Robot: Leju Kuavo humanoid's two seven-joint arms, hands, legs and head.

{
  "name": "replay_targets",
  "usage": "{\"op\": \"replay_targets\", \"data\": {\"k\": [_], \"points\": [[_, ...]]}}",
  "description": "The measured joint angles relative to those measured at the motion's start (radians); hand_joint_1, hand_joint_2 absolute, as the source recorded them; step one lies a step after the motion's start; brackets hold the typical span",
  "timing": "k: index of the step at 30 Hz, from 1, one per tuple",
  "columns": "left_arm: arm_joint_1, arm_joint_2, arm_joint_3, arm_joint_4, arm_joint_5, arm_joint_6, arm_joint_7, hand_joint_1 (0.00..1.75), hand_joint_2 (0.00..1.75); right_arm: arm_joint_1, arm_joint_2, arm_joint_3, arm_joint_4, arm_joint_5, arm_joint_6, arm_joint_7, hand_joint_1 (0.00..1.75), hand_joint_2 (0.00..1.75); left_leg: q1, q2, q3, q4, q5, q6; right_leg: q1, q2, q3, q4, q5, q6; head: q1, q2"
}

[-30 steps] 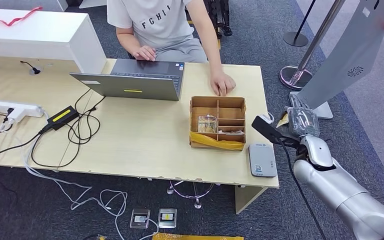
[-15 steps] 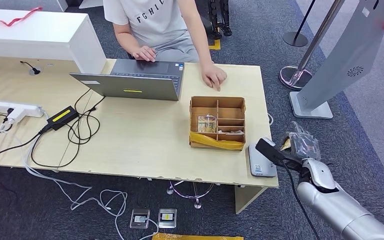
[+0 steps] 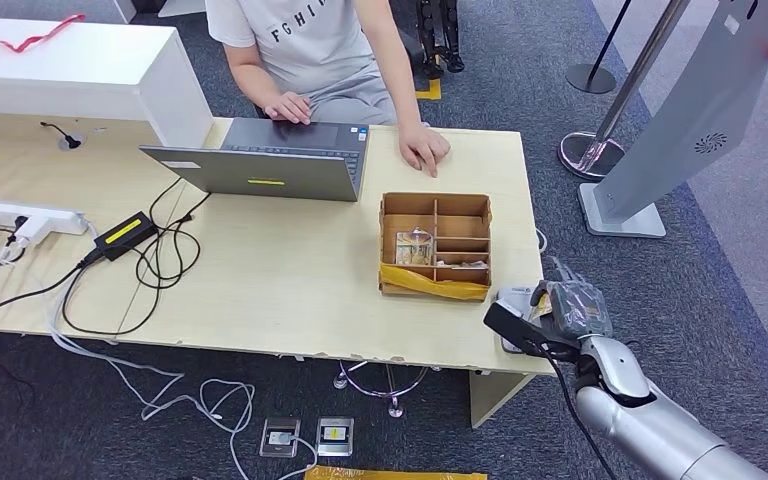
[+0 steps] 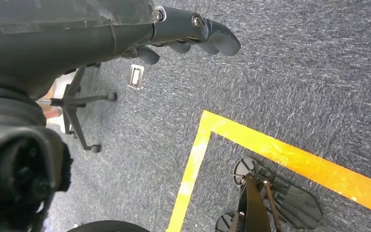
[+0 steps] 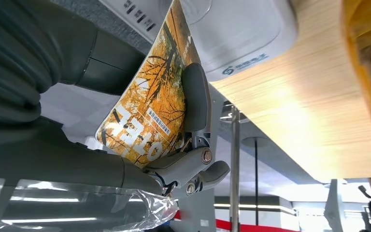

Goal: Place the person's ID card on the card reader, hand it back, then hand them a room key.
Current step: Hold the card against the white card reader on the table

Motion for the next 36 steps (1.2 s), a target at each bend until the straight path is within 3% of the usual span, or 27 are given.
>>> {"op": "replay_targets", "data": {"k": [14,28,36], "points": [[0.000,0.003,-0.044,-0.002,0.026,0.007,0.010,0.00,0.00,0.021,-0.003,0.019,-0.045,0.053,0.043,0.042,1.75,1.75,0.000,0.001,0.001,0.000,0.000,0.000,0.000,0.001,0.000,0.000,0.000,0.000,0.000,0.000],[0.001,0.010,-0.072,-0.002,0.050,0.004,0.000,0.00,0.00,0.052,-0.030,-0.027,-0.032,0.033,0.029,0.061,1.75,1.75,-0.001,0.002,0.004,0.000,0.000,0.000,0.000,0.001,0.003,0.000,0.000,0.000,0.000,0.000],[0.000,0.010,-0.084,-0.002,0.067,0.000,-0.004,0.00,0.00,0.059,-0.037,-0.065,-0.009,-0.006,0.025,0.020,1.75,1.75,0.000,0.002,0.004,0.000,0.000,0.000,0.000,0.001,0.003,0.000,0.000,0.000,0.000,0.000]]}}
